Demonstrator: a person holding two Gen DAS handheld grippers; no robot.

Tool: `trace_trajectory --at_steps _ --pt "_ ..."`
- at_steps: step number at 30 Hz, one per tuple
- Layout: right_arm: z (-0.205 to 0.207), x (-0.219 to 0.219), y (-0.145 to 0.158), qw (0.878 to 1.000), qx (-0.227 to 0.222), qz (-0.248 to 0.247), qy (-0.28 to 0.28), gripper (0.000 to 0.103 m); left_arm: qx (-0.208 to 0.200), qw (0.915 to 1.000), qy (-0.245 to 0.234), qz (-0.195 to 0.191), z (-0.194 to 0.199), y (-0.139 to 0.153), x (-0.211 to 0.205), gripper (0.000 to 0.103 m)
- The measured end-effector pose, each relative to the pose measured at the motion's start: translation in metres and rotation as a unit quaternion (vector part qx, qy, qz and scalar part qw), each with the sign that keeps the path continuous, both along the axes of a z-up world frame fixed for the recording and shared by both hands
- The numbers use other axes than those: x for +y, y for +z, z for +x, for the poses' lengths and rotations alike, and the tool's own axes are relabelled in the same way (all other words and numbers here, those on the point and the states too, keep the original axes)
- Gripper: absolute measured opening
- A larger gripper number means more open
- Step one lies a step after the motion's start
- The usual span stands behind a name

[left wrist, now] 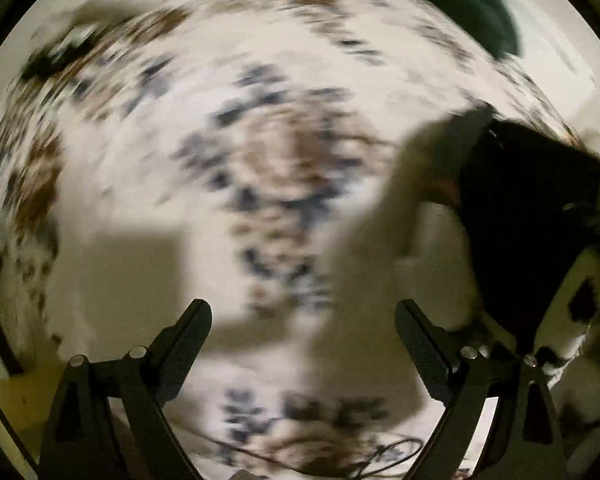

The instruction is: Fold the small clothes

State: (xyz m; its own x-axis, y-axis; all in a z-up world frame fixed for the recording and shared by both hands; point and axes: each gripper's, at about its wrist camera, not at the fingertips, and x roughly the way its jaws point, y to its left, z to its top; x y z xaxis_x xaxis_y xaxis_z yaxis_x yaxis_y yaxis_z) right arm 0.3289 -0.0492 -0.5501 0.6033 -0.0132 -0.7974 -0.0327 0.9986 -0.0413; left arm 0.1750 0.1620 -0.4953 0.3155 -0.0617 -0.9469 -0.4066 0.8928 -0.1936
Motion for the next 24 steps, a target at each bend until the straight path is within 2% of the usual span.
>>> trace_trajectory --at_steps 1,4,6,7,8,9,10,13,14,16,19,21,23,24 --pt "-0.002 0.031 -0.018 0.999 0.012 -0.034 0.031 0.030 0.003 0.9999 0.013 -0.005 -0.003 -0.003 0.010 0.094" --pt "-0.013 0.073 -0.049 0.992 0.023 -0.106 0.069 0.030 0.011 0.9987 0.045 -0.020 -0.014 -0.013 0.037 0.094" --pt "-0.017 0.075 -0.052 0.992 0.031 -0.104 0.068 0.038 0.012 0.9978 0.056 -0.033 -0.019 -0.016 0.044 0.094" --pt "-0.015 0.075 -0.050 0.992 0.048 -0.093 0.066 0.051 0.011 0.9975 0.059 -0.039 -0.020 -0.015 0.044 0.094" --pt "-0.013 0.070 -0.046 0.992 0.077 -0.063 0.073 0.068 0.009 0.9969 0.062 -0.049 -0.021 -0.012 0.043 0.094" --pt "-0.010 0.064 -0.038 0.990 0.107 -0.011 0.090 0.077 0.006 0.9966 0.061 -0.055 -0.020 -0.008 0.041 0.094" --pt "-0.010 0.054 -0.029 0.985 0.129 0.051 0.103 0.088 0.001 0.9965 0.056 -0.061 -0.021 -0.003 0.038 0.094" --pt "-0.009 0.003 0.000 0.963 0.152 0.204 0.086 0.091 -0.022 0.9955 0.037 -0.084 -0.016 0.019 0.021 0.094" --pt "-0.011 -0.017 0.011 0.959 0.149 0.231 0.073 0.095 -0.030 0.9946 0.031 -0.094 -0.013 0.025 0.013 0.094" --pt "-0.015 -0.060 0.025 0.959 0.138 0.246 0.035 0.098 -0.042 0.9922 0.025 -0.114 -0.004 0.032 -0.002 0.094" --pt "-0.016 -0.112 0.031 0.967 0.130 0.217 -0.005 0.098 -0.050 0.9843 0.030 -0.167 0.015 0.033 -0.033 0.094" --pt "-0.022 -0.149 0.022 0.975 0.139 0.173 -0.032 0.098 -0.043 0.9769 0.054 -0.202 0.026 0.027 -0.046 0.094" --pt "-0.026 -0.185 0.009 0.971 0.155 0.171 -0.056 0.098 -0.036 0.9687 0.079 -0.232 0.040 0.015 -0.061 0.094" --pt "-0.024 -0.196 0.006 0.970 0.160 0.170 -0.065 0.098 -0.034 0.9679 0.083 -0.235 0.045 0.010 -0.068 0.094"
